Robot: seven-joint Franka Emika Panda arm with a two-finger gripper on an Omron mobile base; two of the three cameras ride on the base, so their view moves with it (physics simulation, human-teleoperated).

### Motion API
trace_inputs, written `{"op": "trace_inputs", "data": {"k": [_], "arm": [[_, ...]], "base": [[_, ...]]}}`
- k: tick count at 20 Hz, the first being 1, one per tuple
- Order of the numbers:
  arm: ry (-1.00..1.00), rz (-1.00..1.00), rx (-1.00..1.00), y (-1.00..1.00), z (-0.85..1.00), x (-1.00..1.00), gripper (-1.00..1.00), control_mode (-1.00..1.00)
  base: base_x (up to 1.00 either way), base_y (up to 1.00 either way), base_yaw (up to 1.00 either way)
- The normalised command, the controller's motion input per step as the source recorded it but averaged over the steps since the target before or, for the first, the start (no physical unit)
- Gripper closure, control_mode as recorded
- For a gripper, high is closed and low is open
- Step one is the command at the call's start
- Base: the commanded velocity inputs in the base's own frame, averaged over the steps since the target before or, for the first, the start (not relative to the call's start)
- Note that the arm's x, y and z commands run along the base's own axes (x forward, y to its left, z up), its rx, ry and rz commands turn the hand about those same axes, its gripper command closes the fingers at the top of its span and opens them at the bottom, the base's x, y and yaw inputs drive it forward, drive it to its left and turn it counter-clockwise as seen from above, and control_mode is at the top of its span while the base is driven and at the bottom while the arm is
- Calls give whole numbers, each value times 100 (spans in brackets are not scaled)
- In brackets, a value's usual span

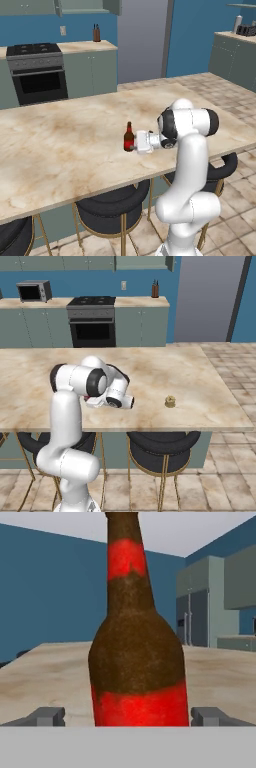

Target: Get the candle and the beer from the cabinet and move them to the dining counter.

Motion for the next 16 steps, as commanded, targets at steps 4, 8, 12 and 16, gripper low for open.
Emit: {"op": "trace_inputs", "data": {"k": [4,8,12,16], "arm": [[0,-5,0,-8,25,-8,-100,-100],[0,-6,0,-7,17,-1,-100,-100],[0,-4,0,-16,16,-5,-100,-100],[-2,-7,0,-27,24,-26,-100,-100]], "base": [[0,0,0],[0,0,0],[0,0,0],[0,0,0]]}}
